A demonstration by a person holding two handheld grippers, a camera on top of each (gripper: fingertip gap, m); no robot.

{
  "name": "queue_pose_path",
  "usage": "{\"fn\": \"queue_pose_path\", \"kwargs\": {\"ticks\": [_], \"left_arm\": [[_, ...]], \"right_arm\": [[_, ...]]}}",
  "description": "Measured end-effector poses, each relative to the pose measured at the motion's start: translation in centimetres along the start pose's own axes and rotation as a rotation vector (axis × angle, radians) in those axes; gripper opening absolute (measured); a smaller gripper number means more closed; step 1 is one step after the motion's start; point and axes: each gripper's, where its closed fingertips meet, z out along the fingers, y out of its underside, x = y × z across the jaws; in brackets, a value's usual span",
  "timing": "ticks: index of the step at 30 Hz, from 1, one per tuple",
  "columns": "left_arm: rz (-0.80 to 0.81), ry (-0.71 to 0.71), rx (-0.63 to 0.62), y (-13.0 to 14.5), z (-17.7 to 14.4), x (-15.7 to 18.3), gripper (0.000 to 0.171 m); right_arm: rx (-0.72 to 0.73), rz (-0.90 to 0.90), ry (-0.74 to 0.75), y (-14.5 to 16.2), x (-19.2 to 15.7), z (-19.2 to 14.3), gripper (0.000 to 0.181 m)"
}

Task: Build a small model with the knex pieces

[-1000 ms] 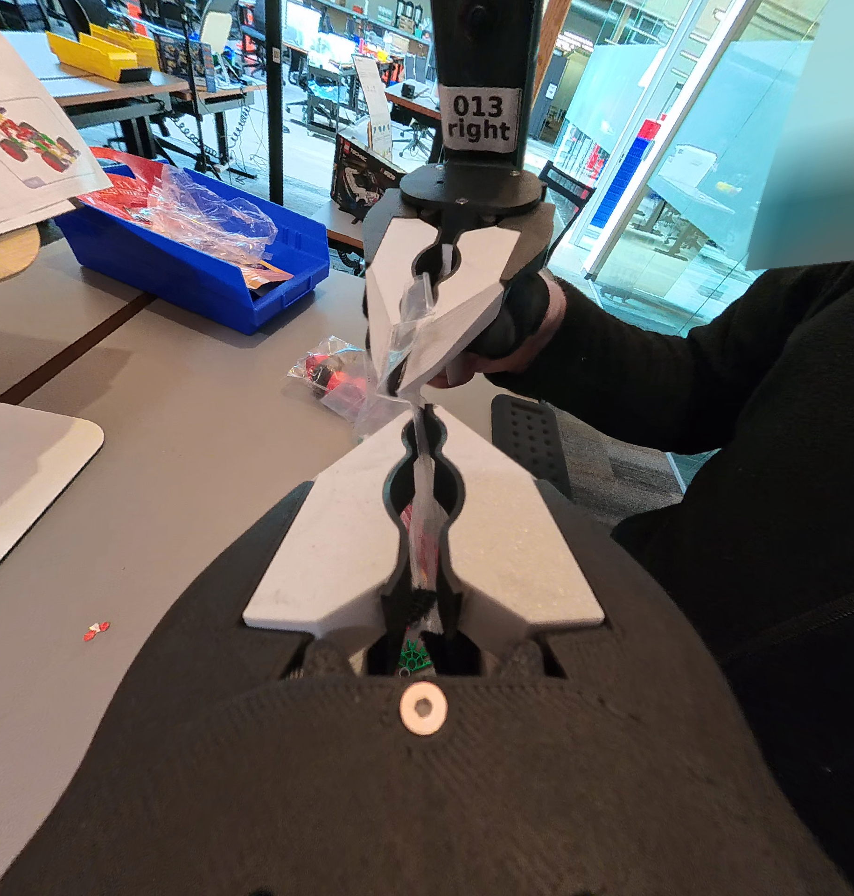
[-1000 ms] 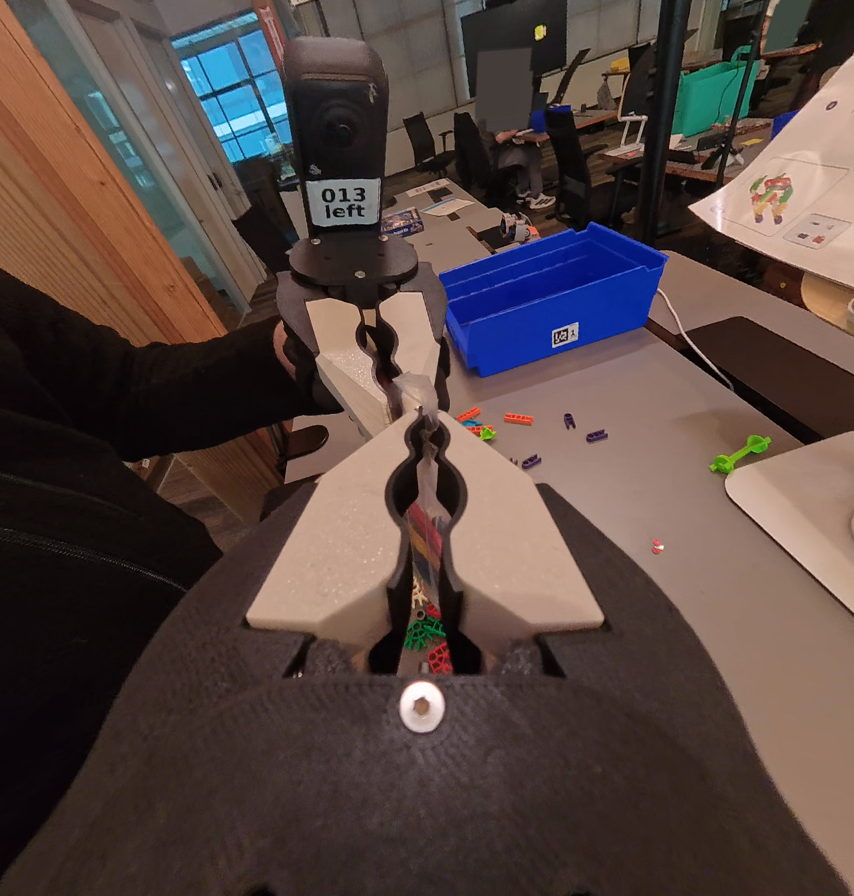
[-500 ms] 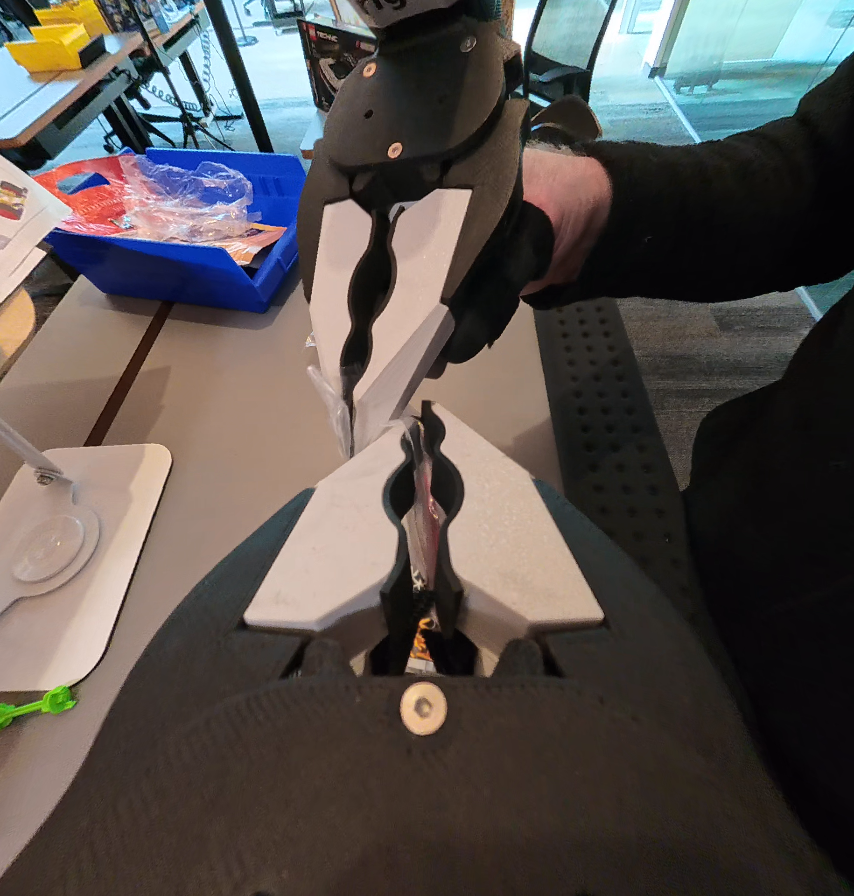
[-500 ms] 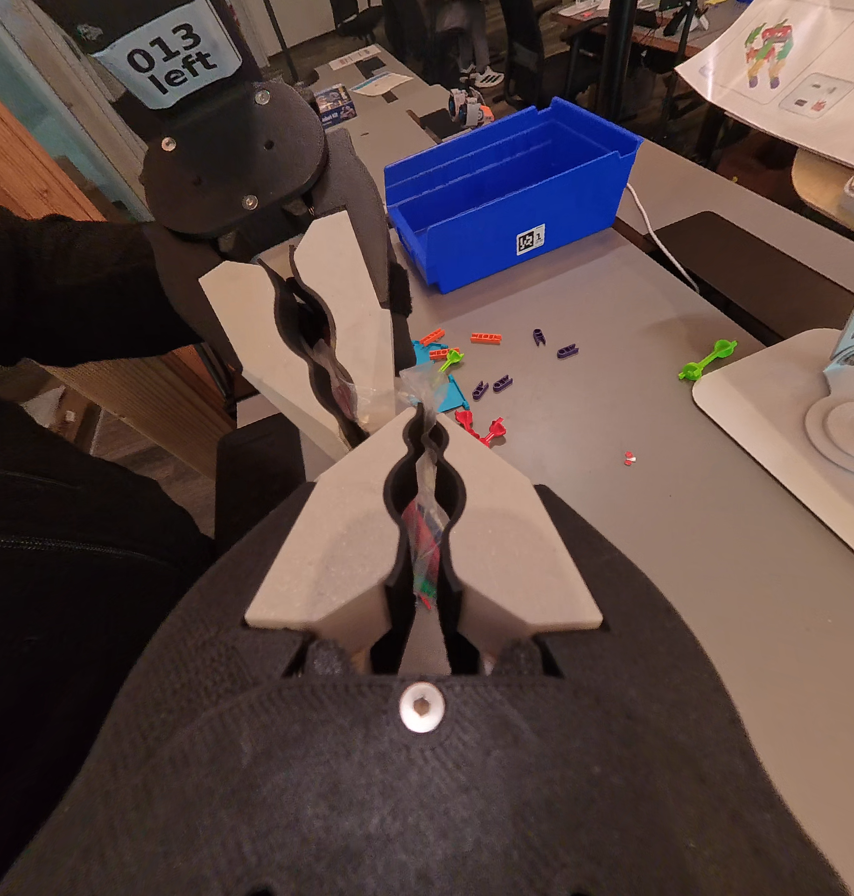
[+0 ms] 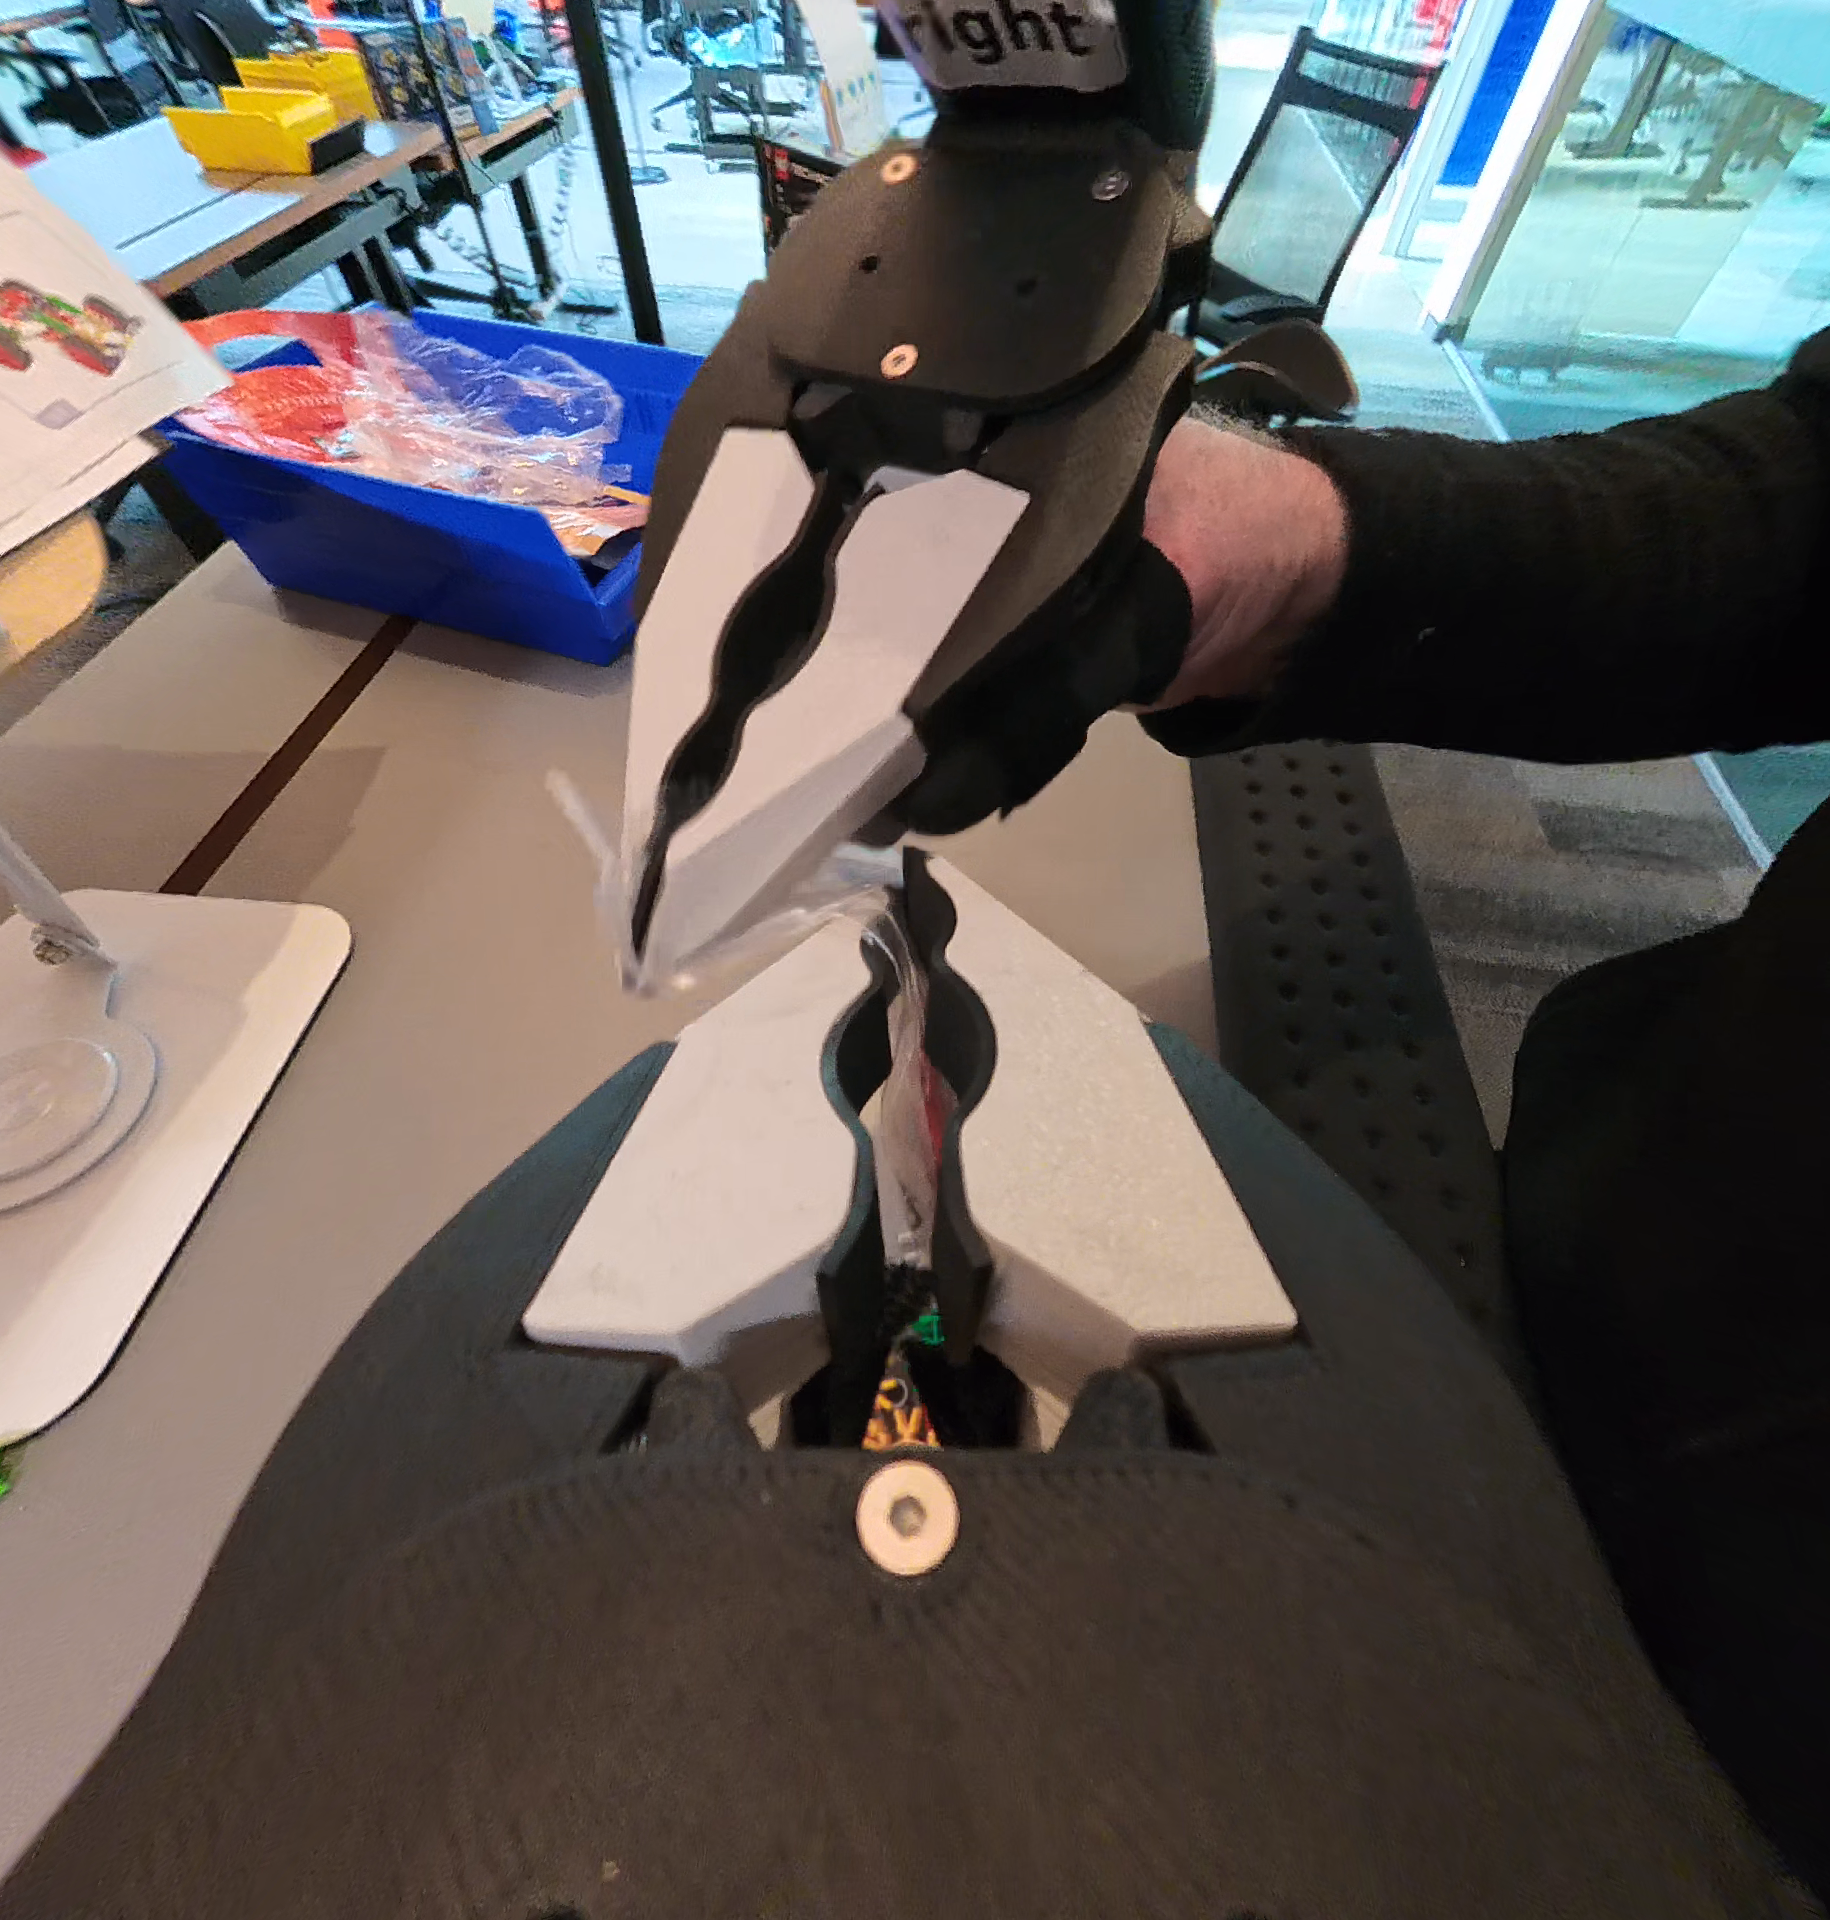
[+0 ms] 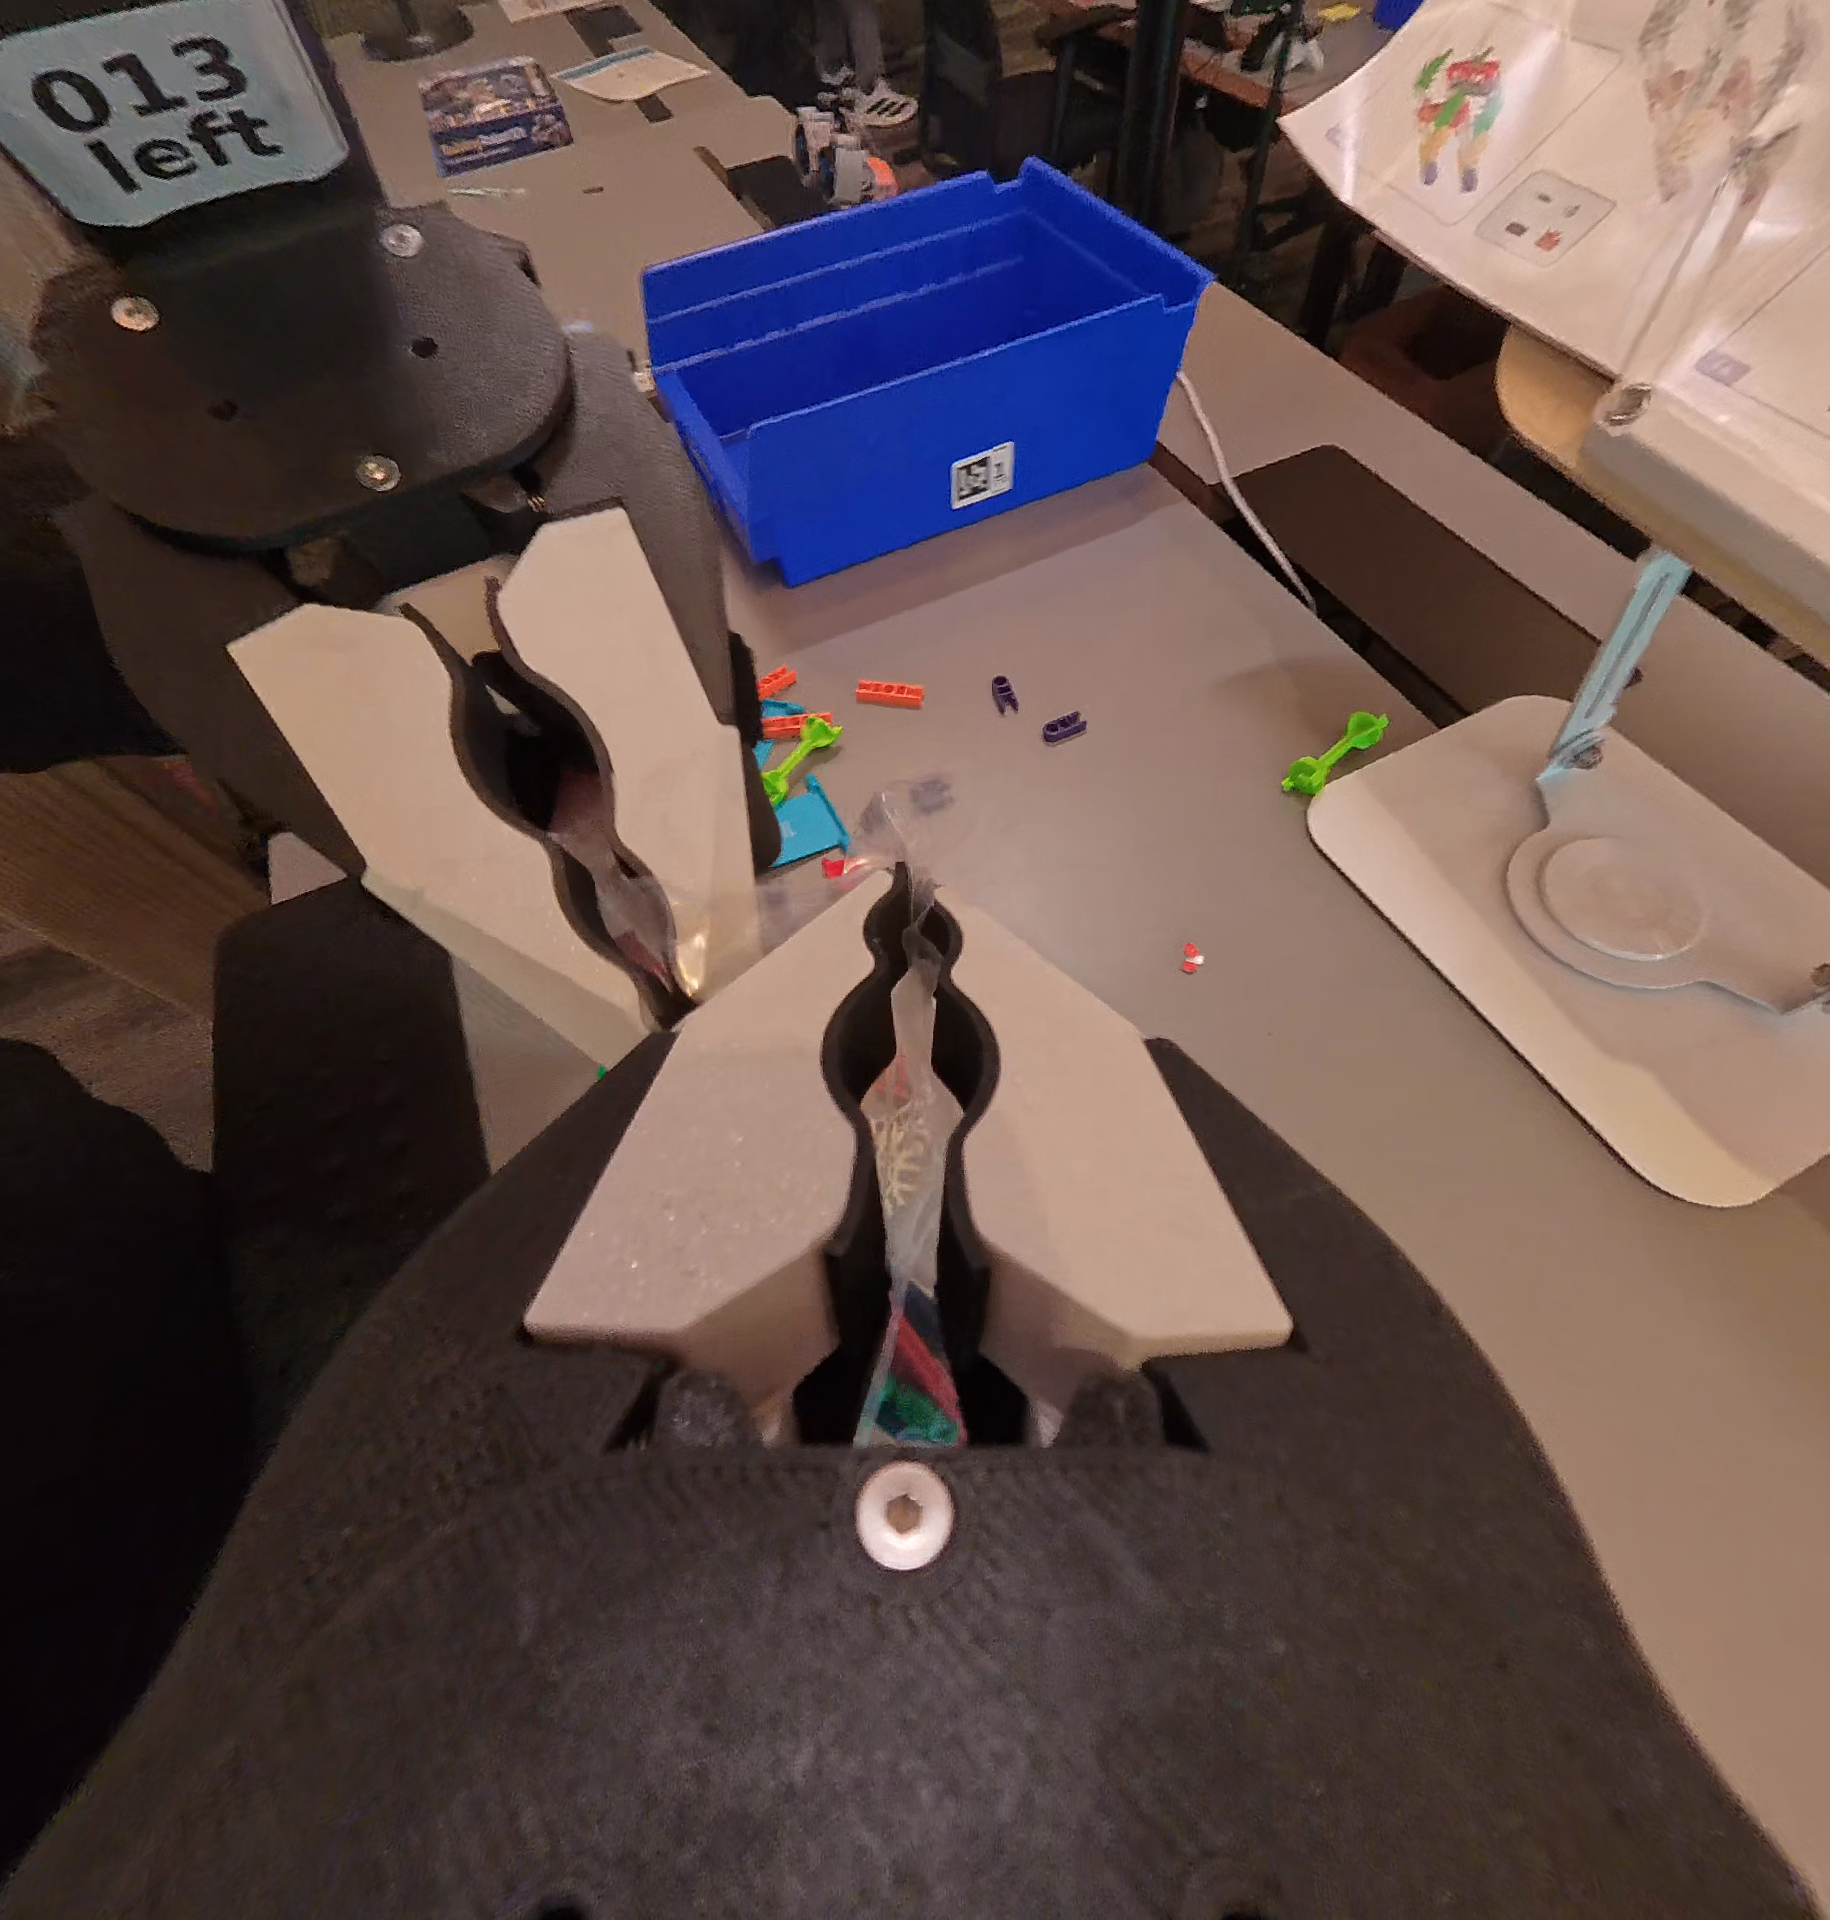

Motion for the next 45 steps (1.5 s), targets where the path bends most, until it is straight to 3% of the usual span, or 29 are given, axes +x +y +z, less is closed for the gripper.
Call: {"fn": "queue_pose_path", "kwargs": {"ticks": [4,6,8,9,11,13,14,18,19,21,24,27,31,34,45], "left_arm": [[-0.108,-0.118,0.007,1.6,-2.5,-3.0,0.001],[-0.178,-0.136,0.060,1.3,-3.4,-3.7,0.020],[-0.199,-0.151,0.029,1.5,-3.1,-3.8,0.052],[-0.195,-0.146,0.009,1.6,-2.8,-3.8,0.057],[-0.183,-0.124,0.025,1.0,-2.0,-3.5,0.050],[-0.165,-0.083,0.002,1.0,-1.3,-2.9,0.008],[-0.153,-0.070,-0.015,1.1,-1.1,-2.7,0.000],[-0.141,-0.025,-0.003,0.2,-1.2,-1.8,0.000],[-0.127,-0.023,-0.010,0.2,-1.2,-1.6,0.000],[-0.103,0.008,-0.043,0.2,-1.1,-1.0,0.000],[-0.087,0.041,-0.073,-0.1,-0.9,-0.5,0.000],[-0.108,0.044,-0.077,-0.5,-0.8,-0.5,0.000],[-0.120,0.082,-0.071,-1.0,-0.7,0.1,0.000],[-0.104,0.082,-0.077,-1.2,-0.3,0.3,0.000],[0.128,-0.001,-0.189,-1.6,0.6,0.5,0.000]], "right_arm": [[0.101,0.106,-0.026,-1.1,0.7,-1.3,0.000],[0.104,0.104,-0.030,-1.2,0.4,-1.5,0.000],[0.103,0.104,-0.039,-1.3,0.1,-1.4,0.000],[0.109,0.107,-0.055,-1.5,-0.3,-1.4,0.000],[0.124,0.110,-0.082,-1.9,-1.1,-1.4,0.000],[0.118,0.098,-0.084,-2.1,-1.4,-1.4,0.000],[0.117,0.097,-0.086,-2.1,-1.6,-1.5,0.000],[0.152,0.087,-0.155,-2.2,-2.4,-2.7,0.000],[0.143,0.090,-0.171,-1.9,-2.5,-2.9,0.005],[0.108,0.068,-0.174,-1.2,-2.3,-3.2,0.035],[0.067,0.009,-0.241,-0.6,-3.2,-3.8,0.032],[0.035,-0.055,-0.289,-0.2,-3.9,-4.6,0.044],[0.051,-0.074,-0.248,-0.5,-3.1,-5.1,0.033],[0.028,-0.083,-0.223,0.0,-2.7,-4.7,0.001],[0.028,-0.005,-0.083,0.4,-1.4,-4.7,0.000]]}}
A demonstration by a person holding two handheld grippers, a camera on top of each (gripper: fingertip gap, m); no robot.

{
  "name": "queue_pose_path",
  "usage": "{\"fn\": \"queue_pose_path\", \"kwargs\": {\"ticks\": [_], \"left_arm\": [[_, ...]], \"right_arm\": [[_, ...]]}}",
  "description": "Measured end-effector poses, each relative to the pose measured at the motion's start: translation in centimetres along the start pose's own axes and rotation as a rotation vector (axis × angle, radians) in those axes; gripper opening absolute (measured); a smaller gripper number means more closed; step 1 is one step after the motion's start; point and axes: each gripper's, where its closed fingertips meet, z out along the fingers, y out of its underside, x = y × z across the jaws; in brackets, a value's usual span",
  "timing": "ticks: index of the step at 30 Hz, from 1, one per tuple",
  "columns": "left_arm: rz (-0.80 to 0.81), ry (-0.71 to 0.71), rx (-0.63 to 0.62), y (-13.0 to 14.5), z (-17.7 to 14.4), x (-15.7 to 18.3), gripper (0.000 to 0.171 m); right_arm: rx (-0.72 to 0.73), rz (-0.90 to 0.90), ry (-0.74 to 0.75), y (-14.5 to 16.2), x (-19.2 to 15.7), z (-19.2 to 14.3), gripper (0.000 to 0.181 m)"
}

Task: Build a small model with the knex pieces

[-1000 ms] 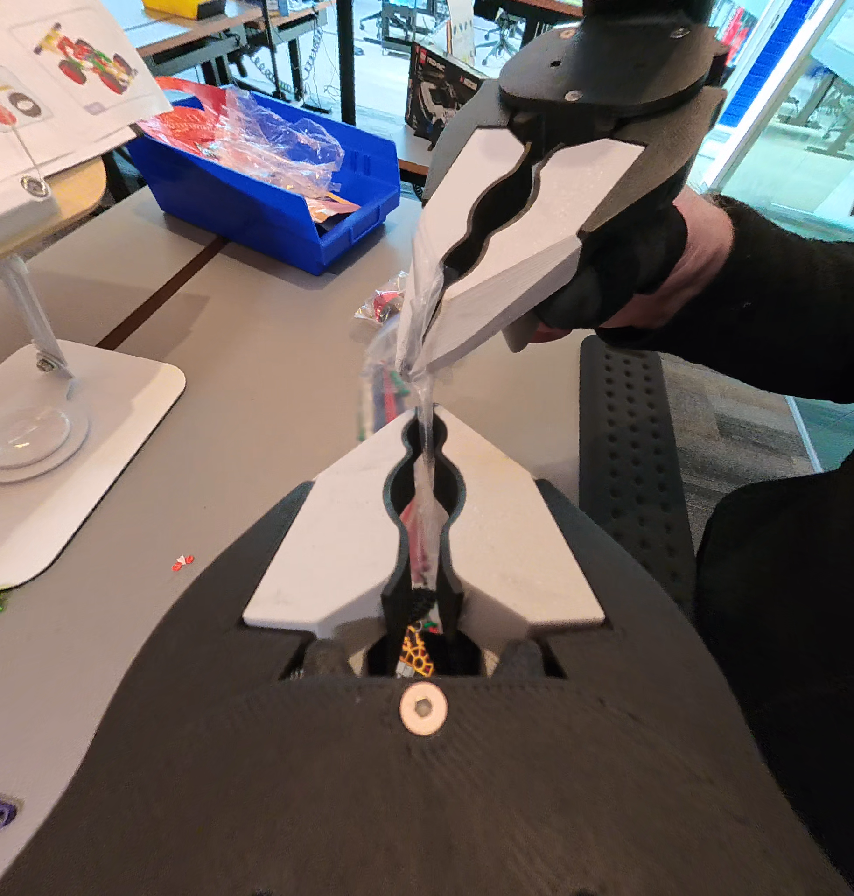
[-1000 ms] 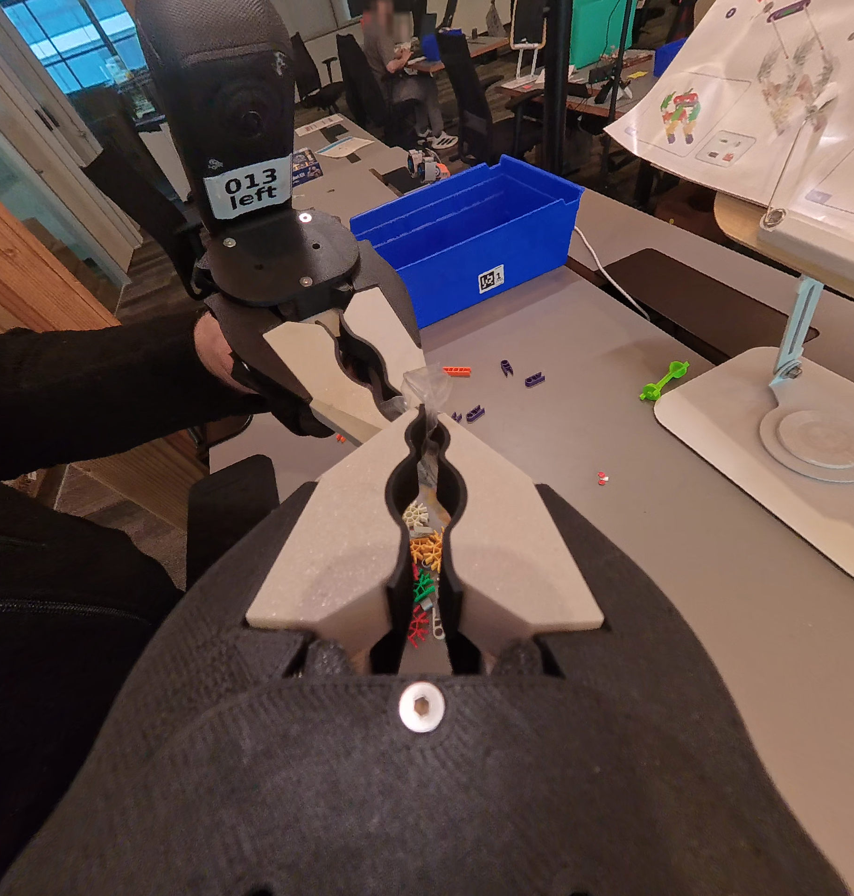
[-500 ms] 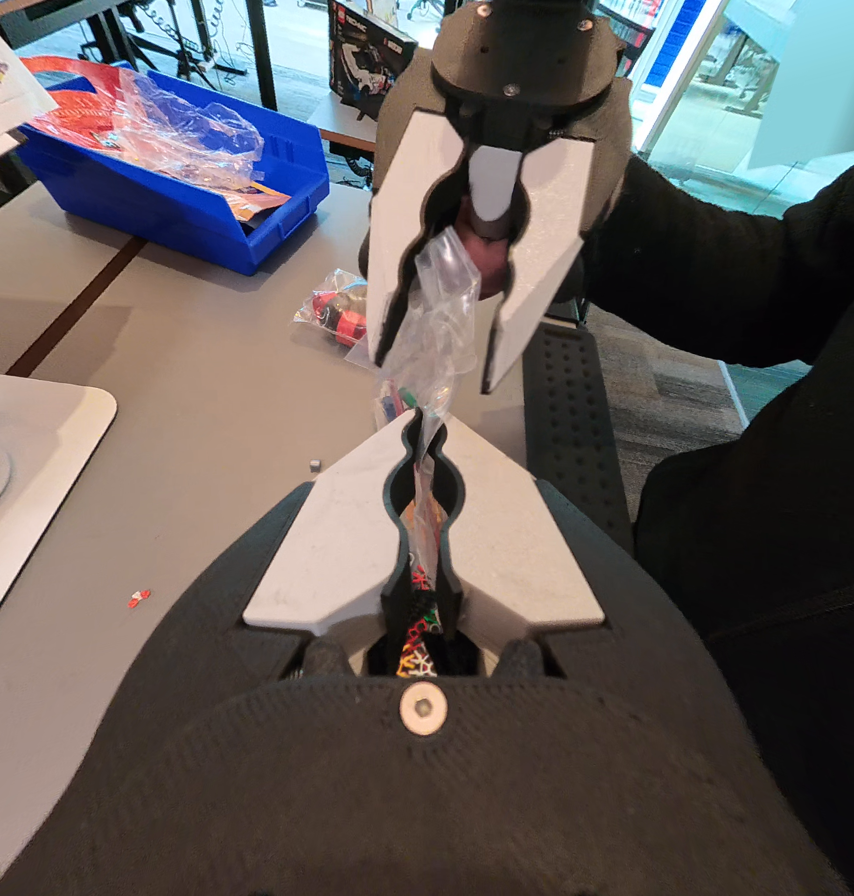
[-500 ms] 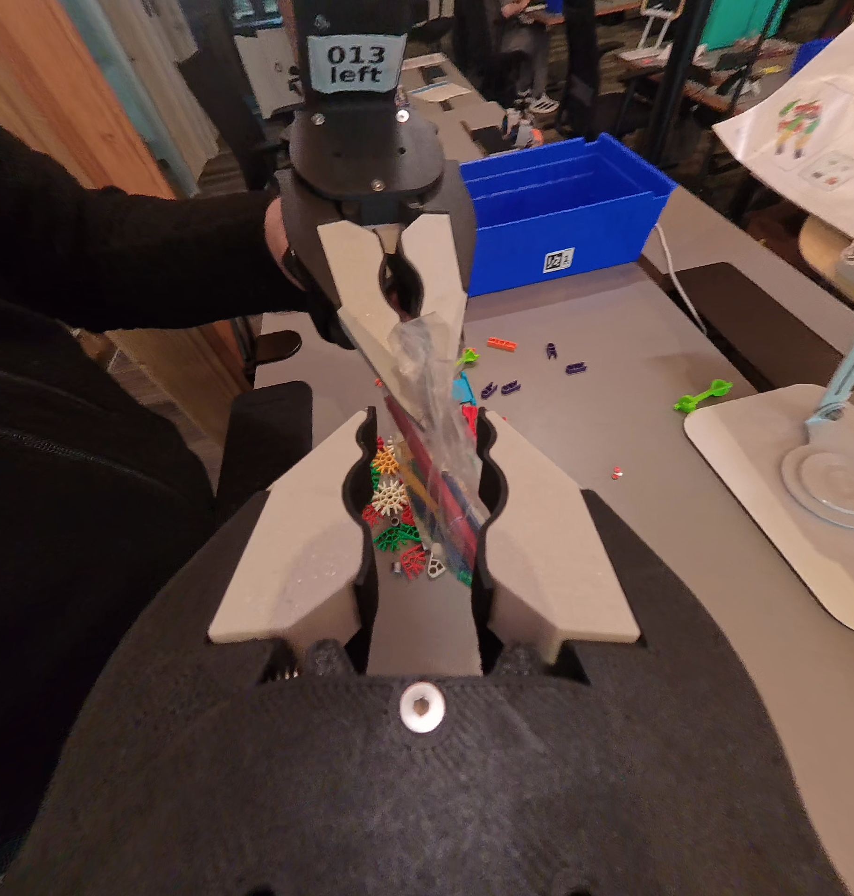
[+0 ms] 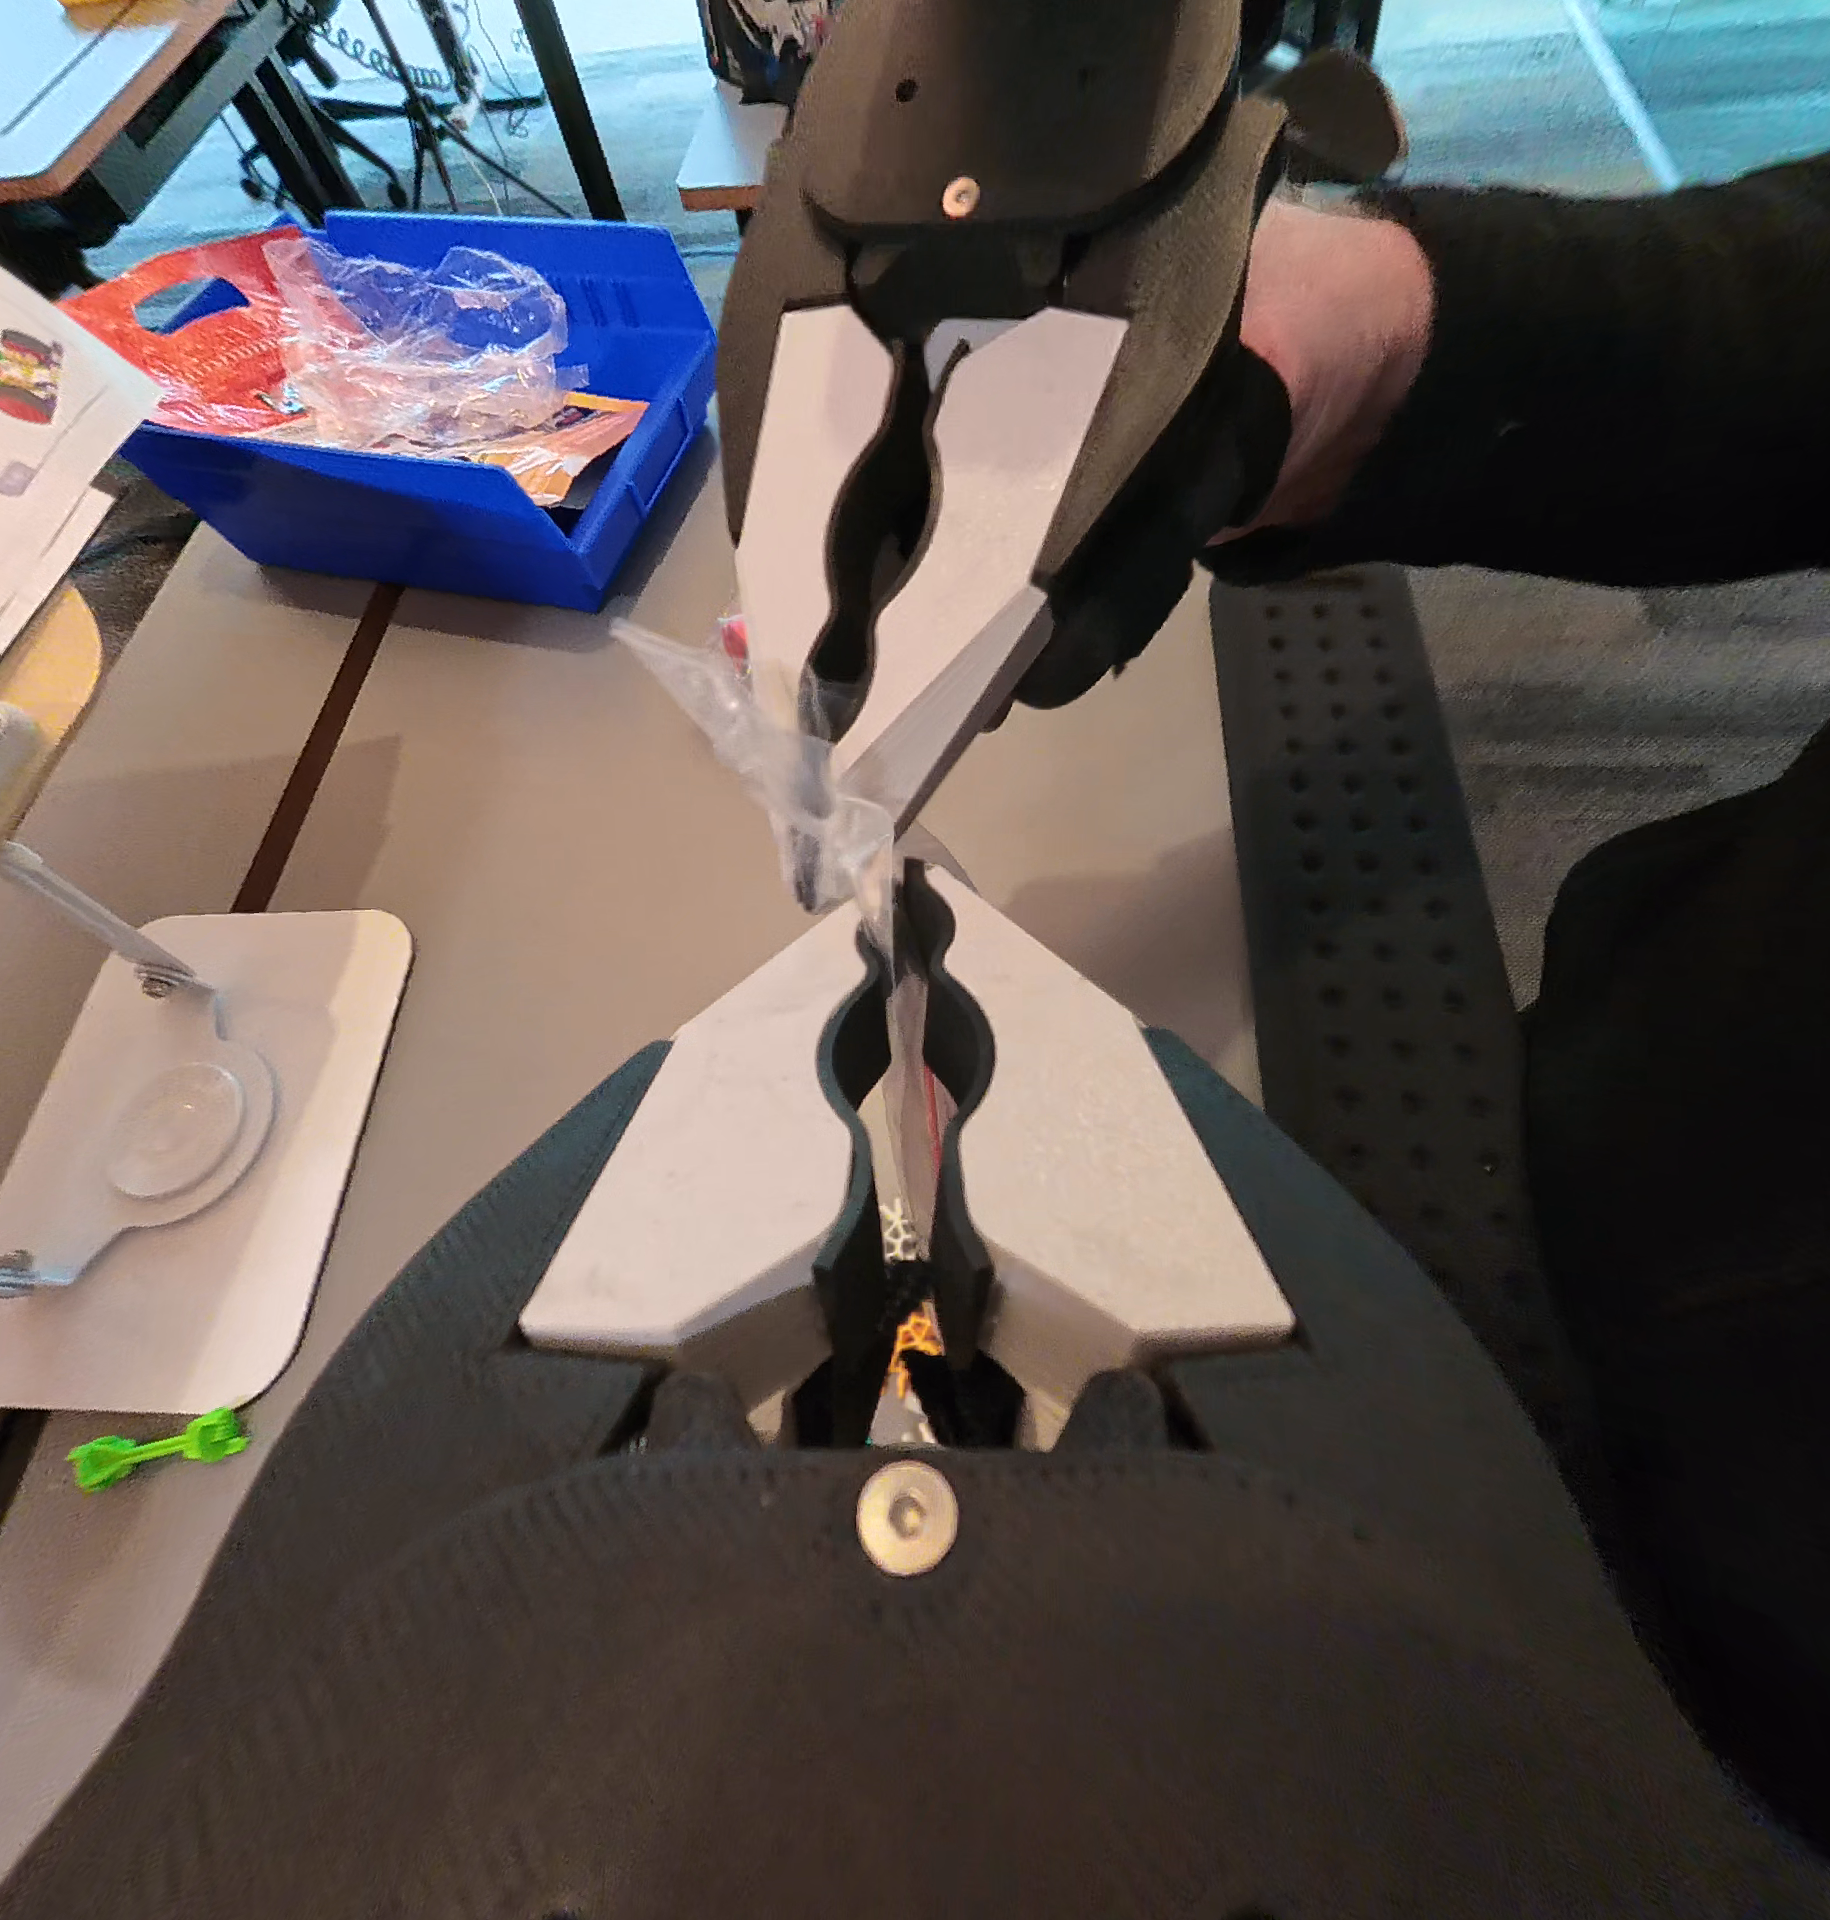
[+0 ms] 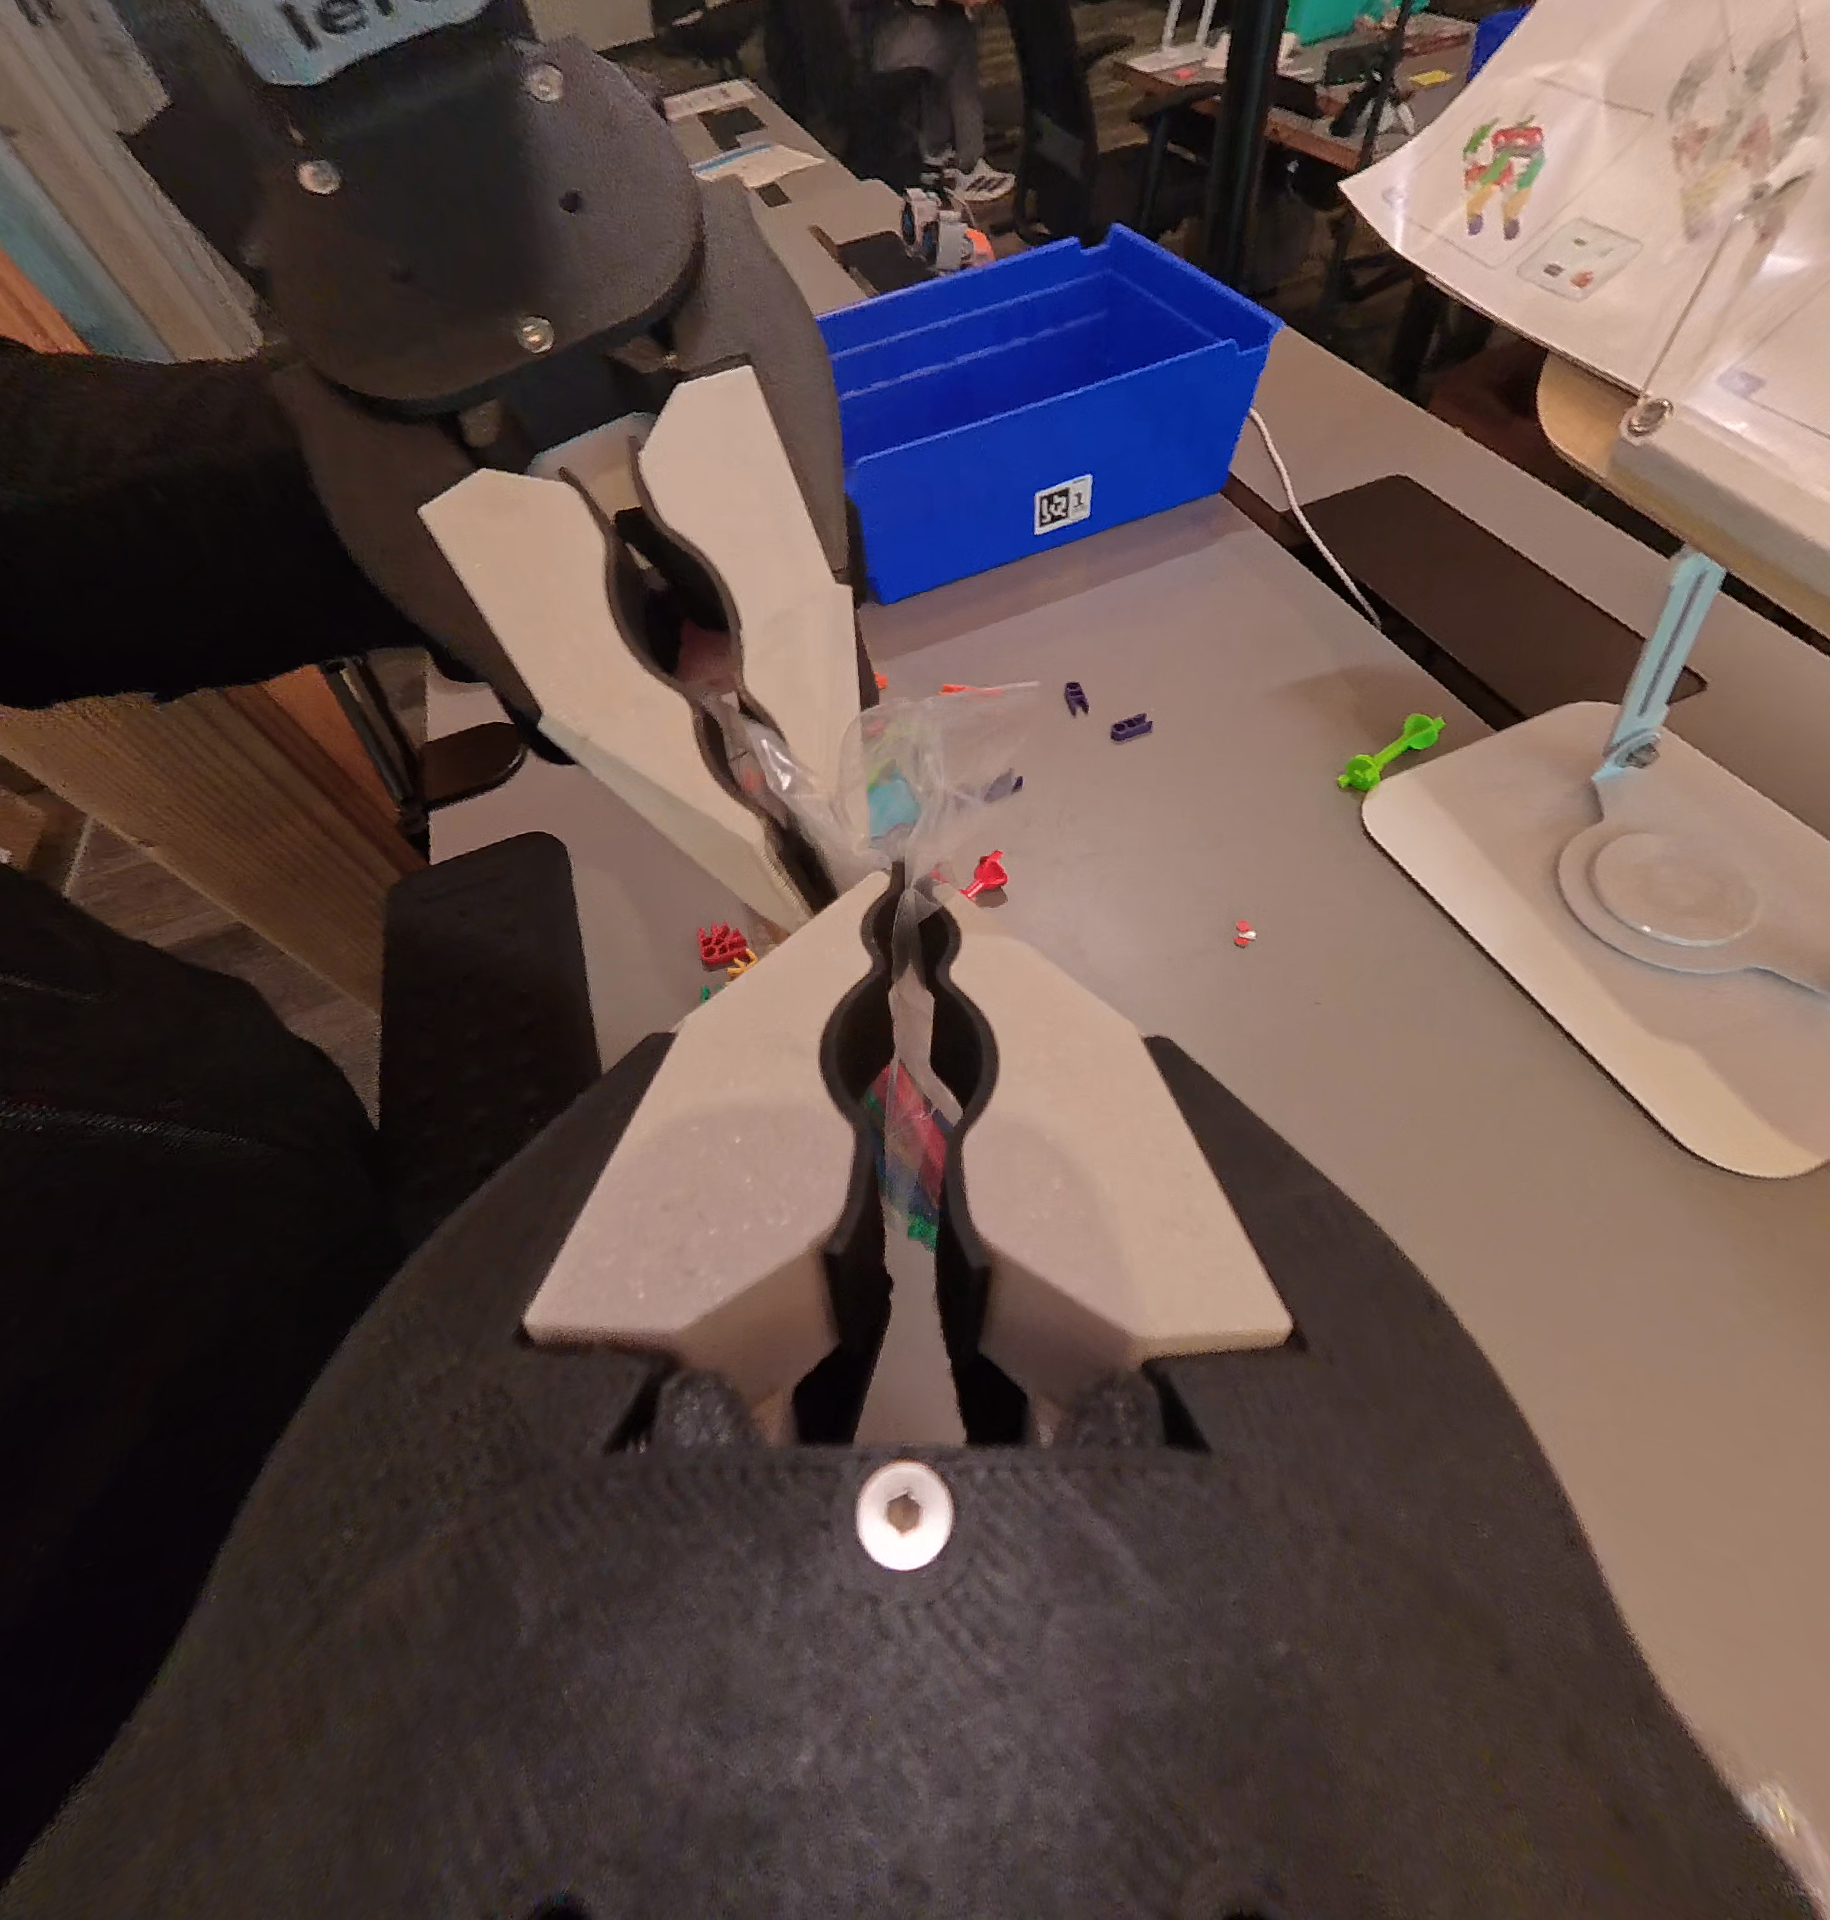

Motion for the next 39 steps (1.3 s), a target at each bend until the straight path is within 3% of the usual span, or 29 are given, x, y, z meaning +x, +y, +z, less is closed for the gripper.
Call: {"fn": "queue_pose_path", "kwargs": {"ticks": [3,5,13,16,20,24,28,30,36,39], "left_arm": [[0.032,0.075,0.021,-1.0,1.0,2.2,0.000],[0.118,0.074,-0.052,-0.4,2.0,2.8,0.000],[0.050,0.104,-0.017,0.4,3.3,3.1,0.000],[-0.094,0.109,0.088,0.7,1.5,1.5,0.000],[-0.279,0.066,0.183,1.9,-0.4,-2.0,0.000],[-0.315,0.013,0.200,2.3,0.0,-3.3,0.000],[-0.288,-0.039,0.179,1.9,0.5,-3.9,0.032],[-0.270,-0.023,0.165,1.0,1.3,-3.6,0.038],[-0.214,0.046,0.174,-1.1,3.4,-2.6,0.000],[-0.237,0.072,0.156,-1.6,4.3,-2.2,0.000]], "right_arm": [[-0.040,-0.025,0.055,0.6,0.3,0.9,0.000],[-0.094,-0.042,0.071,1.7,0.5,1.6,0.000],[-0.113,-0.019,0.070,3.1,2.2,2.7,0.000],[-0.094,-0.027,0.112,3.1,3.7,1.8,0.000],[-0.033,0.075,-0.026,2.0,3.1,-0.1,0.000],[-0.027,0.120,-0.037,1.9,2.7,-0.2,0.000],[-0.036,0.150,0.005,2.3,3.4,-0.9,0.000],[-0.044,0.153,0.017,2.3,3.4,-1.2,0.000],[-0.075,0.158,-0.004,2.9,2.9,-2.3,0.000],[-0.080,0.167,0.059,3.6,3.7,-3.6,0.000]]}}
